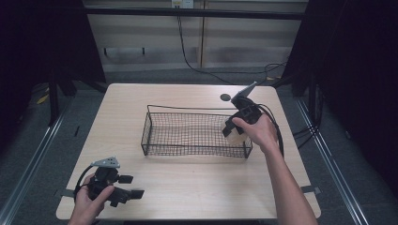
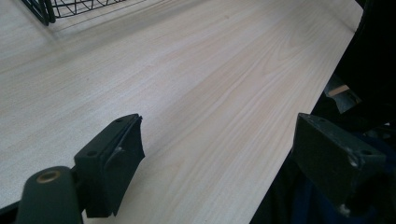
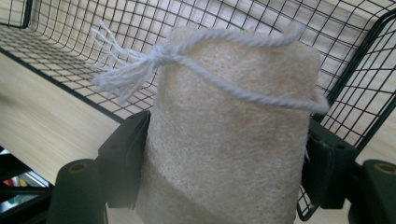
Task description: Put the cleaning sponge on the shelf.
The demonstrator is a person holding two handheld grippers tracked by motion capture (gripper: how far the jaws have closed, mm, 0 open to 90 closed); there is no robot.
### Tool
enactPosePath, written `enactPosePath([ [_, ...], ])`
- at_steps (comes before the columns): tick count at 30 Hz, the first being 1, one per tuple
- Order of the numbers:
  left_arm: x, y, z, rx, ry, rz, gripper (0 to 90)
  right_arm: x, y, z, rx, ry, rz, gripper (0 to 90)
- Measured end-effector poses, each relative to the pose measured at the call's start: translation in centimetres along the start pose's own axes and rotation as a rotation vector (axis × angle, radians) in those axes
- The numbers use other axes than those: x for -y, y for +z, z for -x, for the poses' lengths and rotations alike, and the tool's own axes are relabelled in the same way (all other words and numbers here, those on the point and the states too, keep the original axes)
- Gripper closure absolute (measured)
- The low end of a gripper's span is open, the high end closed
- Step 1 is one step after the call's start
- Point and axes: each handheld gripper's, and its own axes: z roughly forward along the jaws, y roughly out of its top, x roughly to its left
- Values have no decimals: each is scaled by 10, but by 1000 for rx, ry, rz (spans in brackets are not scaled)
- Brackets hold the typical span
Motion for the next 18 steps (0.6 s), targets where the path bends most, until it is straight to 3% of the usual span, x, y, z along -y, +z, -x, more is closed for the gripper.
enactPosePath([
  [7,0,0,0,0,0,1,163,-4,5,-1,10,10,-3,269],
  [18,0,-1,0,1,4,-1,163,-2,18,10,15,96,8,269],
])
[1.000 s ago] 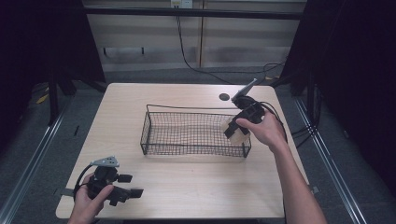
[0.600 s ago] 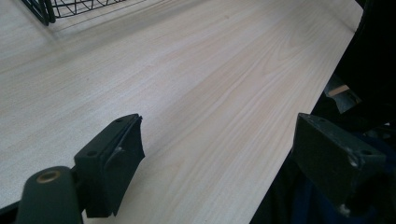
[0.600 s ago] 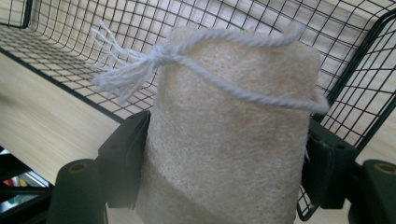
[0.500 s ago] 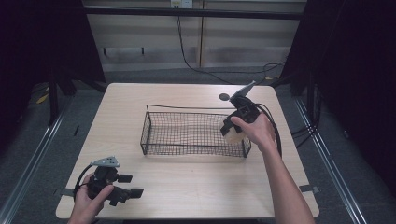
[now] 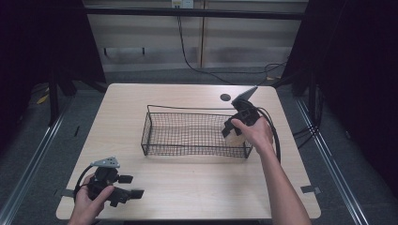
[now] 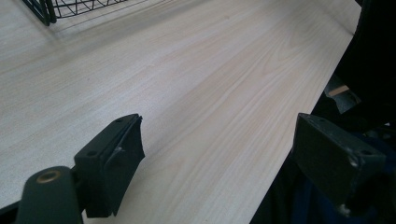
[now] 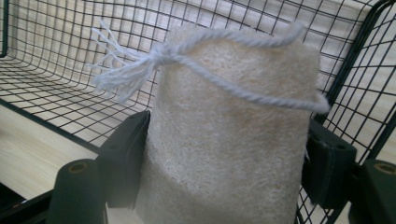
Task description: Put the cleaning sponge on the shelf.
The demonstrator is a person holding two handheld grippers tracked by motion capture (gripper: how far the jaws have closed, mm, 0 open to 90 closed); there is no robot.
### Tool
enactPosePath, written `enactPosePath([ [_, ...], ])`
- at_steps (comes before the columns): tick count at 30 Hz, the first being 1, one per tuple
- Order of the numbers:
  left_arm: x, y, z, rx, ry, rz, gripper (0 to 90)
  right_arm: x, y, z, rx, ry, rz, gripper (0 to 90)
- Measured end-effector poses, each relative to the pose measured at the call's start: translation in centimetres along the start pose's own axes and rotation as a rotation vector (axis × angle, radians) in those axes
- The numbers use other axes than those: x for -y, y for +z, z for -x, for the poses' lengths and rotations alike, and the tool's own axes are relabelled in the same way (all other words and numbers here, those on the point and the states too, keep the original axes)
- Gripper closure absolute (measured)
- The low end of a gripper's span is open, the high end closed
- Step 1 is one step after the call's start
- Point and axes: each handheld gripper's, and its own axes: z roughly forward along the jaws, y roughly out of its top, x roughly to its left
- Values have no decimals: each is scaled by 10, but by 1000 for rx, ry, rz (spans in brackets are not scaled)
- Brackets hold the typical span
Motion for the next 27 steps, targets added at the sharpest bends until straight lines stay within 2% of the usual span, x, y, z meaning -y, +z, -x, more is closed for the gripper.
enactPosePath([
  [18,0,0,1,-2,-2,1,163,4,16,6,57,65,0,267],
  [27,0,0,0,-2,-3,2,163,4,26,7,75,68,-16,263],
])
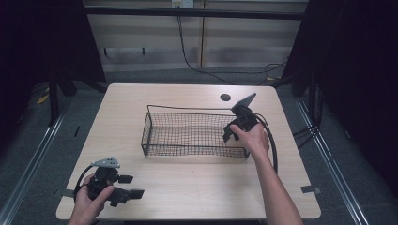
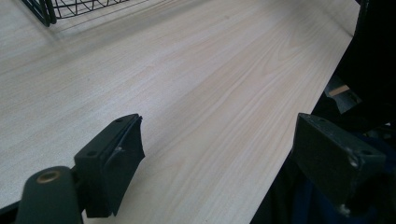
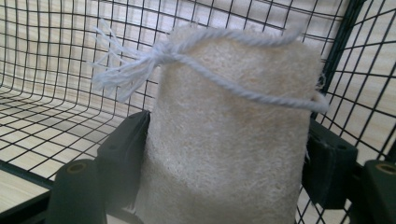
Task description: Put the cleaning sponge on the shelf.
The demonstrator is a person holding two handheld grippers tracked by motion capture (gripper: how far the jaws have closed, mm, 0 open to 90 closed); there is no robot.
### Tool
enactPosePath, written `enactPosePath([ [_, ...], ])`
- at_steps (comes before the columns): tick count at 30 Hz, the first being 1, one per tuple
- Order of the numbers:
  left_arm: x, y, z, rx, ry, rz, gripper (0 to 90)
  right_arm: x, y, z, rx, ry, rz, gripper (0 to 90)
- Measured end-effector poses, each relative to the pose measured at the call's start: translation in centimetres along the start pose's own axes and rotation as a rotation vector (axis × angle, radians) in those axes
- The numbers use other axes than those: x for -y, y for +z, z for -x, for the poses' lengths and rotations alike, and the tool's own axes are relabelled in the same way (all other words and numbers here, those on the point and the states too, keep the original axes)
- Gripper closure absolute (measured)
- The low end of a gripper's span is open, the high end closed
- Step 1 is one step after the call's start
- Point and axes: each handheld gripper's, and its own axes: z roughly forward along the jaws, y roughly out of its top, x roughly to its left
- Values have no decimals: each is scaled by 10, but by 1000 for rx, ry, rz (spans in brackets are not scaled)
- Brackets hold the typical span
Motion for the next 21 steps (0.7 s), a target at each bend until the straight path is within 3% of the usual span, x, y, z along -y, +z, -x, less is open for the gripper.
enactPosePath([
  [17,0,0,0,4,2,-1,163,-1,12,-6,54,26,-20,258],
  [21,0,0,0,2,3,-2,163,-2,15,-9,69,3,-48,254],
])
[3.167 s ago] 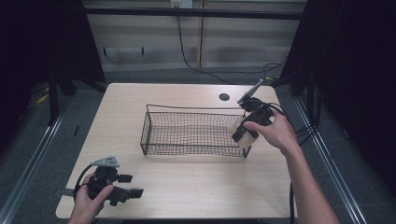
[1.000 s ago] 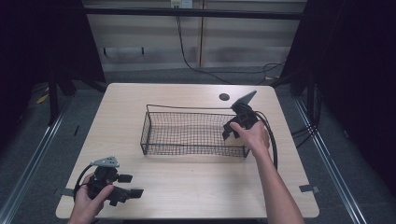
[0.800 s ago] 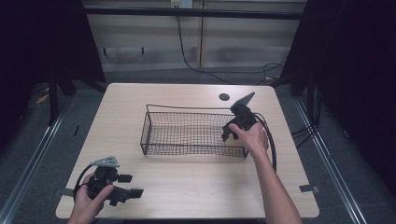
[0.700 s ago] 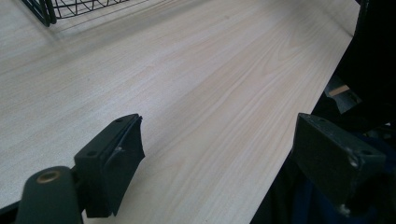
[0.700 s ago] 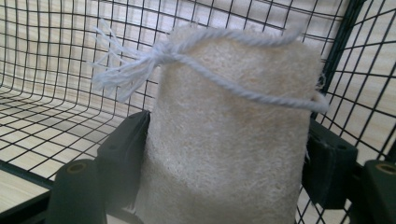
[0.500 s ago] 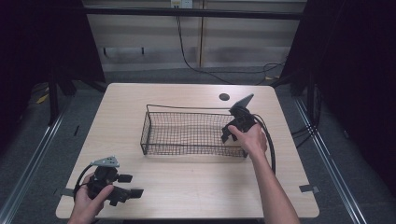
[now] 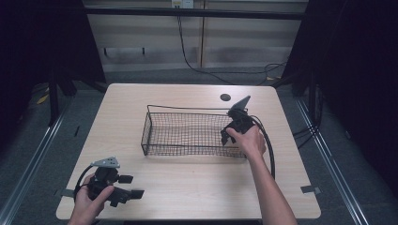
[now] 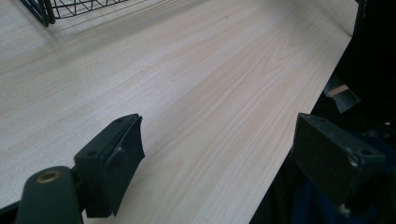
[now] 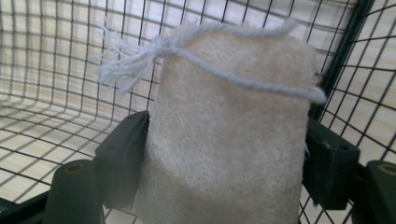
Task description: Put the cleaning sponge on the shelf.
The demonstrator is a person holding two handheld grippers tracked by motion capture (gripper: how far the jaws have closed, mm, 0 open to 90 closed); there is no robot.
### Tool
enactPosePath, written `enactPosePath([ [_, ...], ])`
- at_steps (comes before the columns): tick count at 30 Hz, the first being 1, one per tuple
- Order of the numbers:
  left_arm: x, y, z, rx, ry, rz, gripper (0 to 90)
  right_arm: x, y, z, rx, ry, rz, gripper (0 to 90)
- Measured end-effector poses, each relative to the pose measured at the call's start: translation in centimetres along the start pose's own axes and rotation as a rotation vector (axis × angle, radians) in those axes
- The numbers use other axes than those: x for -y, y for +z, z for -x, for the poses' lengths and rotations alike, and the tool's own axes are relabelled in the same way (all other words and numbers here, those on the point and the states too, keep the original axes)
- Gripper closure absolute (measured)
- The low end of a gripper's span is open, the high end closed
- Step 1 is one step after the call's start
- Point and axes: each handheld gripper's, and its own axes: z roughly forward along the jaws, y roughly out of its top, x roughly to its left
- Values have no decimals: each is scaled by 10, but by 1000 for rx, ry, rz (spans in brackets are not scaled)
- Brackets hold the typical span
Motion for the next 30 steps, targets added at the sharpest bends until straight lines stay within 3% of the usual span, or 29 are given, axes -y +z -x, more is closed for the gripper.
enactPosePath([
  [13,0,-1,0,3,1,4,163,-3,7,-4,43,4,4,261],
  [30,0,0,0,3,1,2,163,0,4,-5,57,5,-16,256],
])
